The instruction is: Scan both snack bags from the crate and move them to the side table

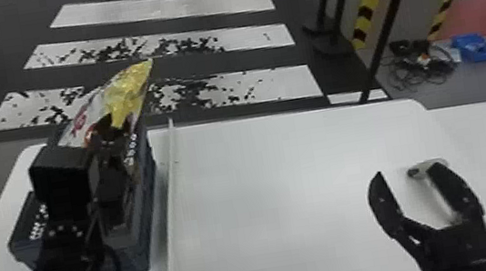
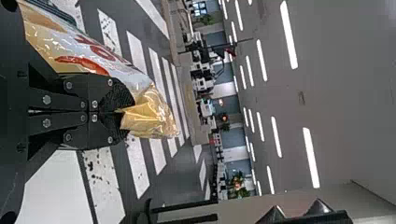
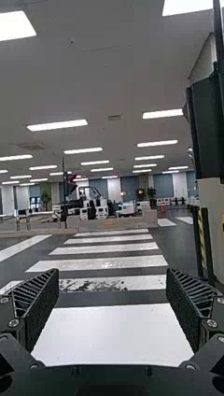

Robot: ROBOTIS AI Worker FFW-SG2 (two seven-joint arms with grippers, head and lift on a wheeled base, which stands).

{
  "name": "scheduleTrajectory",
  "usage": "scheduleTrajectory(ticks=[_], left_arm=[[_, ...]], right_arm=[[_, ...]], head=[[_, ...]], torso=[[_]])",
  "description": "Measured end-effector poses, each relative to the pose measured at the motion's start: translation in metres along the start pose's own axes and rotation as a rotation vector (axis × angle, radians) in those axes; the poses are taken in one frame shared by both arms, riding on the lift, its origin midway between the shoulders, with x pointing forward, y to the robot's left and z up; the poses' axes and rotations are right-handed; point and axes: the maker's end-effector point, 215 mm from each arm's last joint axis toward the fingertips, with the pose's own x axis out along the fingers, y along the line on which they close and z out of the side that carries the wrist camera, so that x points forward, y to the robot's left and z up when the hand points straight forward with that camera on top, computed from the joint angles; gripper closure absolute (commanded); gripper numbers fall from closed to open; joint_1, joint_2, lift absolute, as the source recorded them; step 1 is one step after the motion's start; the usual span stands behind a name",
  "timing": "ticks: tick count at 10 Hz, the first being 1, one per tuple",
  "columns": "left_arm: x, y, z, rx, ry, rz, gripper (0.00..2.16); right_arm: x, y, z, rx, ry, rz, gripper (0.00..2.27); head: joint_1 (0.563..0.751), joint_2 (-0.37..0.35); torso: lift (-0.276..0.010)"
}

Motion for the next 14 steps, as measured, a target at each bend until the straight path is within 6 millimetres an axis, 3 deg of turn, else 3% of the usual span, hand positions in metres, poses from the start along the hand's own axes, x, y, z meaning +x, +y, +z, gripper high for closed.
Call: scheduleTrajectory(ticks=[4, 9, 11, 14], left_arm=[[-0.024, -0.056, 0.047, -0.116, -0.004, -0.176, 2.15], [-0.040, -0.122, 0.071, -0.278, -0.005, -0.397, 2.15], [-0.050, -0.154, 0.067, -0.365, 0.041, -0.527, 2.15], [-0.055, -0.174, 0.039, -0.469, 0.133, -0.598, 2.15]], right_arm=[[0.003, -0.001, -0.002, -0.002, 0.001, 0.000, 0.15], [0.004, -0.002, -0.010, -0.007, 0.022, 0.000, 0.15], [0.004, -0.003, -0.014, -0.007, 0.029, -0.001, 0.15], [0.006, -0.008, -0.020, -0.017, 0.032, -0.007, 0.15]], head=[[0.695, -0.218], [0.695, -0.310], [0.695, -0.348], [0.695, -0.350]], torso=[[-0.095], [-0.095], [-0.095], [-0.095]])
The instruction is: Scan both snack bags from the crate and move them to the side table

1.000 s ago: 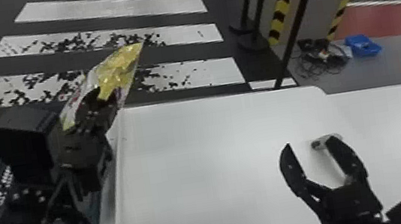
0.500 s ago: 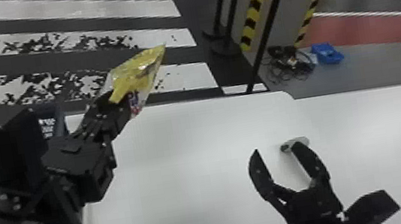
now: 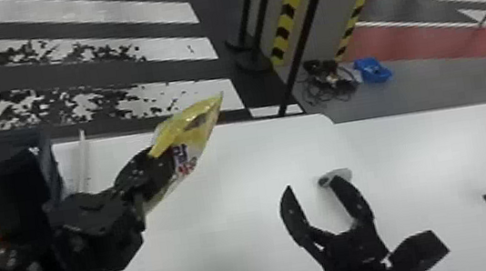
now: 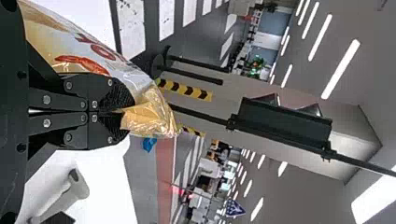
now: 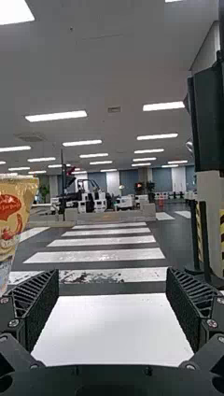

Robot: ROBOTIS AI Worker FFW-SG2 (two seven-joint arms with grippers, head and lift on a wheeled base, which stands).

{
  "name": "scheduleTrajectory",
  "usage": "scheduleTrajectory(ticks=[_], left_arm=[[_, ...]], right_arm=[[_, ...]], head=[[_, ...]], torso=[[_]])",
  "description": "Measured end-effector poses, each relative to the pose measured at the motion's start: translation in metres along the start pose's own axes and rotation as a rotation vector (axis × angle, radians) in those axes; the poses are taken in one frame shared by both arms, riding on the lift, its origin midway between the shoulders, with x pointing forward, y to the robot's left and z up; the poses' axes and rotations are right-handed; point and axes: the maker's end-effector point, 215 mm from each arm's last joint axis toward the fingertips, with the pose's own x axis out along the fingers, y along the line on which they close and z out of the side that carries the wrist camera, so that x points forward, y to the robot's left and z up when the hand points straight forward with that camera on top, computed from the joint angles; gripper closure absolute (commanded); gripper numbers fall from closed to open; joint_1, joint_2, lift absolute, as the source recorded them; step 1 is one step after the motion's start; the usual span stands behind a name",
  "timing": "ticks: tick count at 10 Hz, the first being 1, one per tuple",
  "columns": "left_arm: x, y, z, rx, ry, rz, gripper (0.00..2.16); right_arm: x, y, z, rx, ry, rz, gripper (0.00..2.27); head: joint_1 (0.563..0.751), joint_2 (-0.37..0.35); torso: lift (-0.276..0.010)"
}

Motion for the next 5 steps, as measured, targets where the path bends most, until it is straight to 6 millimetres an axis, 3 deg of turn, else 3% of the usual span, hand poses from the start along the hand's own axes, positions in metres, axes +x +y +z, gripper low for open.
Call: scheduleTrajectory(ticks=[3, 5], left_arm=[[-0.003, 0.019, -0.027, -0.307, 0.065, -0.129, 2.15], [-0.004, 0.019, -0.040, -0.413, 0.119, -0.184, 2.15]], right_arm=[[0.001, -0.004, -0.002, -0.005, 0.000, -0.005, 0.15], [0.002, -0.003, -0.006, -0.003, 0.004, -0.004, 0.15]], head=[[0.695, -0.350], [0.695, -0.350]], torso=[[-0.095], [-0.095]])
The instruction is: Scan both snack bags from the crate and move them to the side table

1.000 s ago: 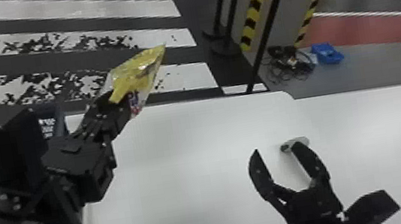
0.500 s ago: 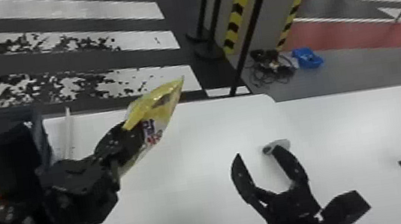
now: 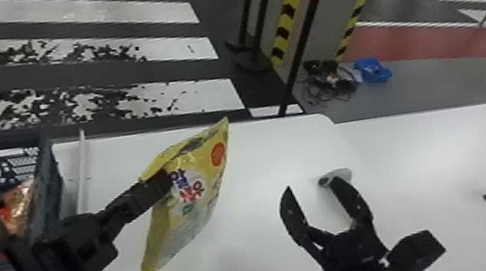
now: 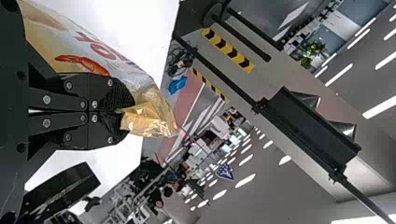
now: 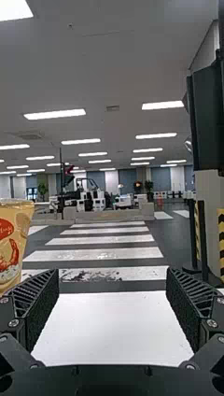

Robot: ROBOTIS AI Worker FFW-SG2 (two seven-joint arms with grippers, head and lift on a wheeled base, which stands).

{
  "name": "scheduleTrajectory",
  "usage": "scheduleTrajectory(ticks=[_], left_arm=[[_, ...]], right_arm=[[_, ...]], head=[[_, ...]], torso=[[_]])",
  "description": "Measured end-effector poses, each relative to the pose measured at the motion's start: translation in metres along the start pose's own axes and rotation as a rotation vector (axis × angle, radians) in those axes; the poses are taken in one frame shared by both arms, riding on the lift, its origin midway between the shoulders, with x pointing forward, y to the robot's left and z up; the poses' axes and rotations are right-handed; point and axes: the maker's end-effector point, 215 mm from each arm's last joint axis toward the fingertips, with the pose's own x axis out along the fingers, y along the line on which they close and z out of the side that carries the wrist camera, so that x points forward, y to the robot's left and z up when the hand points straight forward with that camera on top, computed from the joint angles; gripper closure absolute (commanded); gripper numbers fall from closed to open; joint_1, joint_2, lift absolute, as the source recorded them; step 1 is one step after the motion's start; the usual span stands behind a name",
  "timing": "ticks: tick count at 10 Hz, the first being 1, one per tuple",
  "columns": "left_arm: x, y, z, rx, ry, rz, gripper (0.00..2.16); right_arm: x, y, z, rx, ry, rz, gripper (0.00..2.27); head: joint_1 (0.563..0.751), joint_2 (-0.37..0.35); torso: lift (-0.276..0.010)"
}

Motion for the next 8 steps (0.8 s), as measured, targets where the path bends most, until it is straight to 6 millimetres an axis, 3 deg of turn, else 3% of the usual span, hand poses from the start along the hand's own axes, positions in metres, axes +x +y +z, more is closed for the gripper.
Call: scheduleTrajectory(ticks=[3, 6, 8], left_arm=[[0.009, 0.003, -0.020, -0.064, 0.069, -0.014, 2.15], [0.016, 0.035, -0.046, -0.213, 0.143, 0.001, 2.14], [0.022, 0.053, -0.058, -0.192, 0.174, 0.061, 2.15]], right_arm=[[0.000, 0.001, 0.002, 0.003, -0.007, 0.000, 0.15], [-0.002, 0.000, 0.006, 0.005, -0.020, -0.001, 0.15], [-0.002, 0.001, 0.007, 0.007, -0.022, 0.000, 0.15]], head=[[0.695, -0.350], [0.695, -0.350], [0.695, -0.350]], torso=[[-0.095], [-0.095], [-0.095]])
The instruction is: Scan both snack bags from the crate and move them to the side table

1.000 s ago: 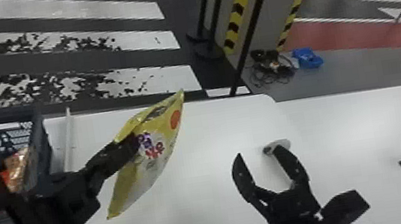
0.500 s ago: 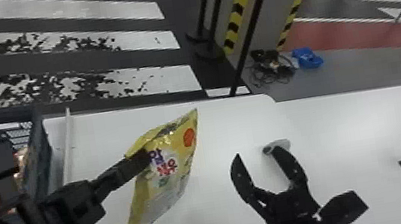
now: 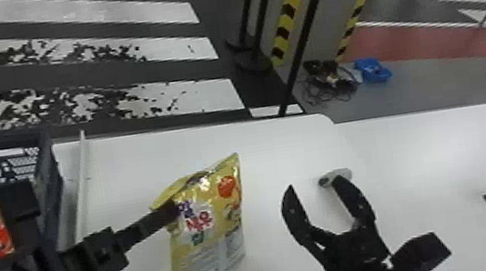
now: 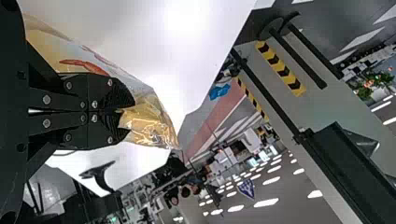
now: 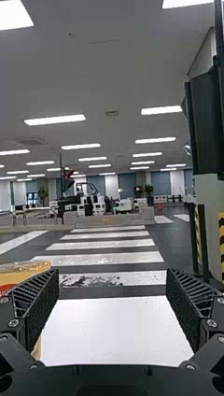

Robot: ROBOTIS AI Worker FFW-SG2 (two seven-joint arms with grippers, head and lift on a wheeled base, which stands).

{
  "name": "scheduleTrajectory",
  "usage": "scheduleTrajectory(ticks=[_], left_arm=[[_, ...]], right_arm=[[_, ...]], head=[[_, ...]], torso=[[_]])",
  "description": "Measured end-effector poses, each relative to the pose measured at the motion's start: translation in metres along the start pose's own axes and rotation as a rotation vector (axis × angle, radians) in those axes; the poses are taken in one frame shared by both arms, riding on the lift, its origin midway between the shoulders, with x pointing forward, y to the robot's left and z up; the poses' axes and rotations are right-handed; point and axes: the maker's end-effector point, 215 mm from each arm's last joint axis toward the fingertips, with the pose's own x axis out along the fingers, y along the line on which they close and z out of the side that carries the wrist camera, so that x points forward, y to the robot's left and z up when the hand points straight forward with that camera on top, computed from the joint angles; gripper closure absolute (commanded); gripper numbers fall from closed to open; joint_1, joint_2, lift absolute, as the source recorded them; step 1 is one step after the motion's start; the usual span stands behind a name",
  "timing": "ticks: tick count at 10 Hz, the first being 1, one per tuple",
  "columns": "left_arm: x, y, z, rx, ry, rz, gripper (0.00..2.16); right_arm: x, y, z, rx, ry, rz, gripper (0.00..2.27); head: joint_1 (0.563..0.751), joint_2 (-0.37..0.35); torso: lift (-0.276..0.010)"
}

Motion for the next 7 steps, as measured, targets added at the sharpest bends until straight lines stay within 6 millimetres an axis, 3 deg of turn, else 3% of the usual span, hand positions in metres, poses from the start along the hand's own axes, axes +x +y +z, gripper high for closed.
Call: scheduleTrajectory(ticks=[1, 2, 3, 7], left_arm=[[0.006, 0.013, -0.005, 0.033, 0.018, 0.057, 2.14], [0.011, 0.027, -0.010, 0.081, 0.034, 0.126, 1.58], [0.016, 0.035, -0.011, 0.123, 0.032, 0.178, 0.02], [0.028, 0.017, 0.007, 0.432, -0.003, 0.315, 0.03]], right_arm=[[0.000, 0.001, 0.002, 0.002, -0.004, 0.001, 0.15], [0.000, 0.001, 0.003, 0.002, -0.007, 0.003, 0.15], [0.000, 0.001, 0.004, 0.001, -0.008, 0.003, 0.15], [-0.001, 0.003, 0.010, 0.001, -0.015, 0.011, 0.15]], head=[[0.695, -0.350], [0.695, -0.350], [0.695, -0.350], [0.695, -0.350]], torso=[[-0.095], [-0.095], [-0.095], [-0.095]])
